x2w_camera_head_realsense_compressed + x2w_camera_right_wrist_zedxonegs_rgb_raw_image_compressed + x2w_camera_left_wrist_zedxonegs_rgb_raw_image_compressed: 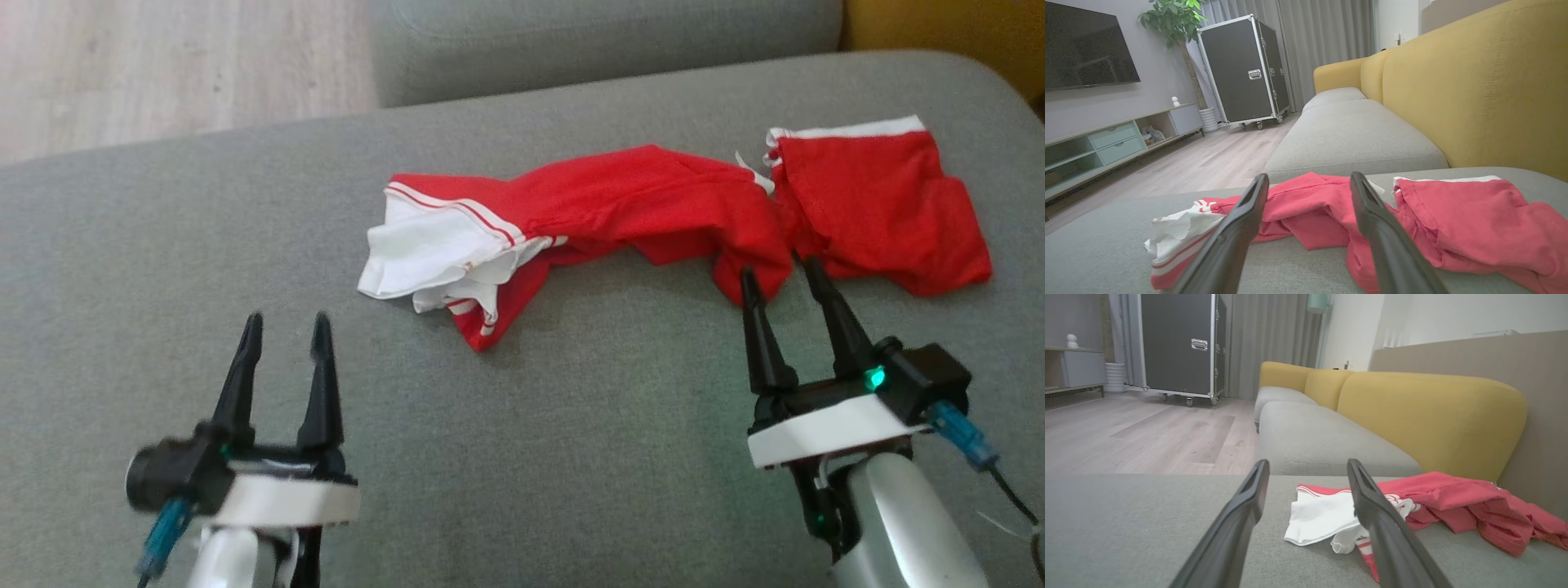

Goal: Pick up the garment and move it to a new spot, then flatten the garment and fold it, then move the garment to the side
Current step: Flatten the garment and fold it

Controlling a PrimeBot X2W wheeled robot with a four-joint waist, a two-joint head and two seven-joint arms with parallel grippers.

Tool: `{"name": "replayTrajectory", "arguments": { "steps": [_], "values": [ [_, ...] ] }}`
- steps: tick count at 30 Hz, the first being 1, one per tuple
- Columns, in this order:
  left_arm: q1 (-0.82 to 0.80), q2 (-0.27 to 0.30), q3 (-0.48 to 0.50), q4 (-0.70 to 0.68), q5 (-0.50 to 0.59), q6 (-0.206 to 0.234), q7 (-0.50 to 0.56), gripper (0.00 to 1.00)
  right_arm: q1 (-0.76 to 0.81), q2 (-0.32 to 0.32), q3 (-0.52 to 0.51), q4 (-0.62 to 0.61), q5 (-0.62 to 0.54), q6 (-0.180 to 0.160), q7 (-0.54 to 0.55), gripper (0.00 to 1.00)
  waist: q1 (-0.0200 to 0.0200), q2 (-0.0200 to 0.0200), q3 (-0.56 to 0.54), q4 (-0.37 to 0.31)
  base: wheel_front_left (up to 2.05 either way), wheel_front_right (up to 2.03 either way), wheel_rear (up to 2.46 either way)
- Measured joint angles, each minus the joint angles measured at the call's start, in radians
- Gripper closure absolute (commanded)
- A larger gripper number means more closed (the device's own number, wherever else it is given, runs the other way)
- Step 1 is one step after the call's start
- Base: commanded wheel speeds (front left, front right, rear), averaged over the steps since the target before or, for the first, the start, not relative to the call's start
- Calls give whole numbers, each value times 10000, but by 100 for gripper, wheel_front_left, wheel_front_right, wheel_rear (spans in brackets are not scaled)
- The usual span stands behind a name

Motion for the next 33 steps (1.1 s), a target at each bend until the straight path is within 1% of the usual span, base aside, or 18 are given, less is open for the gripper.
{"name": "replayTrajectory", "arguments": {
  "steps": [3,5,9,12,16,20,29,30,31,32,33],
  "values": [
    [-648,290,-562,487,295,-100,33,0,-127,2,-92,-121,0,0,0,0,0,0,260,-109,0,0,0],
    [-1211,577,-1202,940,491,-176,466,0,-171,2,-198,-173,0,0,0,0,1,0,457,-161,0,0,0],
    [-2448,1060,-2420,1651,527,-245,1294,0,-174,2,-267,-196,0,0,0,0,1,0,880,-235,0,0,0],
    [-3328,1476,-3273,2065,284,-253,1691,0,-268,6,-255,-198,73,0,0,0,2,0,1178,-304,0,0,0],
    [-4106,1964,-4230,2529,-123,-253,1850,0,-544,8,-278,-215,119,0,0,0,2,0,1486,-434,0,0,0],
    [-4407,2144,-4633,2872,-477,-253,1802,0,-571,8,-337,-249,148,-2,0,0,2,0,1654,-526,0,0,0],
    [-4825,2228,-4941,3503,-681,-253,1578,0,-572,8,-355,-249,148,0,0,0,1,0,1770,-577,0,0,0],
    [-4872,2234,-4976,3549,-686,-253,1572,6,-572,8,-353,-249,148,0,0,0,0,0,1791,-586,0,0,0],
    [-4929,2240,-5039,3593,-717,-253,1570,53,-573,8,-349,-249,148,0,0,0,0,0,1814,-599,0,0,0],
    [-4986,2242,-5091,3628,-780,-253,1567,84,-577,8,-347,-249,148,0,0,0,1,0,1835,-610,0,0,0],
    [-5036,2240,-5108,3645,-844,-253,1488,100,-584,8,-347,-249,148,0,0,0,1,0,1854,-618,0,0,0]
  ]
}}
